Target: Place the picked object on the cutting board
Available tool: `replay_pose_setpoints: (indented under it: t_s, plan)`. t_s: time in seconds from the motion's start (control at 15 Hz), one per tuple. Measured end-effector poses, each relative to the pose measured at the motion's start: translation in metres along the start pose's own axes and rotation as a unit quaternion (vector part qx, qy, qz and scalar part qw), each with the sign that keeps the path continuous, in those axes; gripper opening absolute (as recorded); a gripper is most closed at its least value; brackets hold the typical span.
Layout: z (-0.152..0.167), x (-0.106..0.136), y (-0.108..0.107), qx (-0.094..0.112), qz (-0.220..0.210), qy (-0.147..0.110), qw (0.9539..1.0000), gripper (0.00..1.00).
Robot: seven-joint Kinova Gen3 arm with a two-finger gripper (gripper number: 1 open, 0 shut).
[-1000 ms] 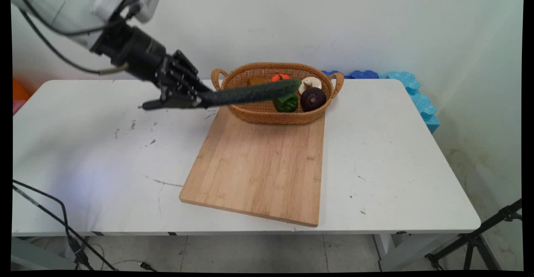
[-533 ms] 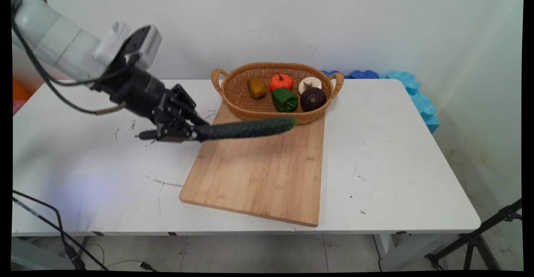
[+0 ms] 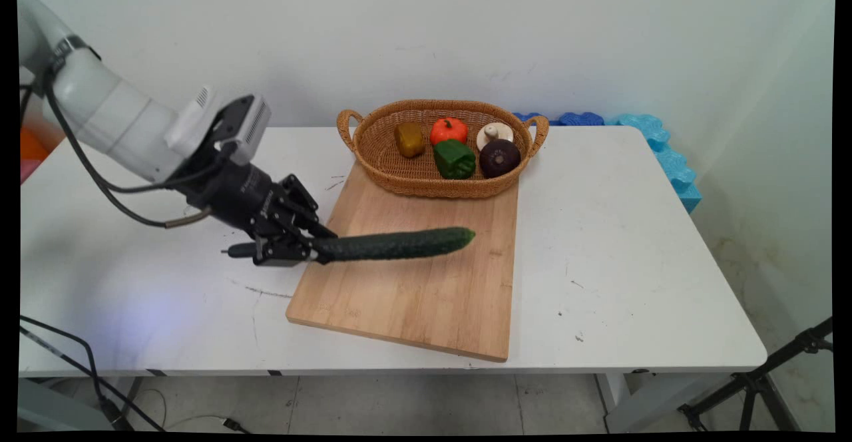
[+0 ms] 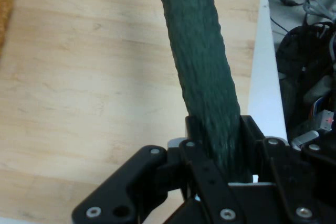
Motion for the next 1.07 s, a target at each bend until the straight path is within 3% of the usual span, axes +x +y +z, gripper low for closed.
replay_pose_setpoints:
  t_s: [0.53, 1.07]
  plan:
    - [0.033, -0.005, 0.008, -0.012, -0.004, 0.003, 0.9999, 0.00]
    - [0.068, -0.008, 0.009, -0.008, -0.009, -0.008, 0.9999, 0.00]
